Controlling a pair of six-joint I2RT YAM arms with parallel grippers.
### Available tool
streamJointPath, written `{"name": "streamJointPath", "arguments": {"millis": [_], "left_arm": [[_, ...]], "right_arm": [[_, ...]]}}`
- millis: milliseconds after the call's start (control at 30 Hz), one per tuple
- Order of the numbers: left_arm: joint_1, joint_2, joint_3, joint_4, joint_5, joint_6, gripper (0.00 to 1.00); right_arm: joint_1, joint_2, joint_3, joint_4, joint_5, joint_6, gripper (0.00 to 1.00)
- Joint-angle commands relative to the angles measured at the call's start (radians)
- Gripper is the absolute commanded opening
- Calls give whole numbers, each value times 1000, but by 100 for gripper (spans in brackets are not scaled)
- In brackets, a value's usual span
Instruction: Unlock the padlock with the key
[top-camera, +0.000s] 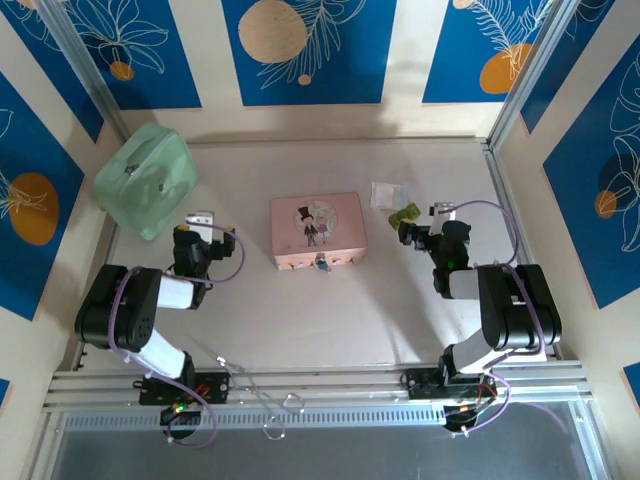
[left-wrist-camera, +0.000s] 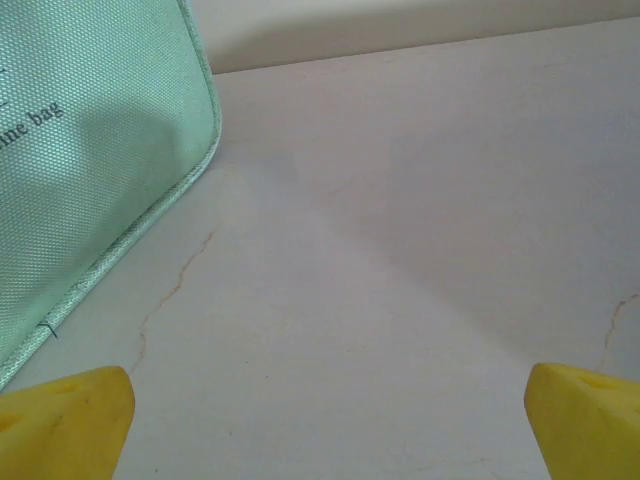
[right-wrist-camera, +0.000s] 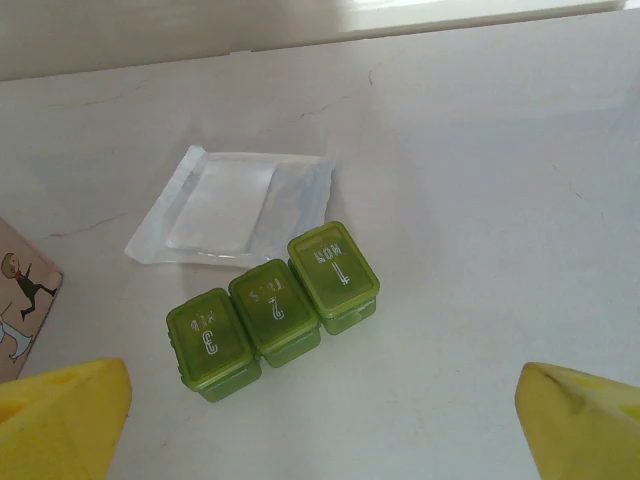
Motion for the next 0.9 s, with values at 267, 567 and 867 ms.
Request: {"name": "streamJointPath", "arguments": {"millis": [267,567,867], "left_arm": [[15,-7,6,2,22,9,99],[16,-7,7,-4,26,7,99],[18,-7,10,-7,31,6,99]], "right_arm": [[0,-2,11,3,-20,-11,99],[-2,-2,11,1,-26,-9,99],[-2,-3,12,1,-25,-9,99]]}}
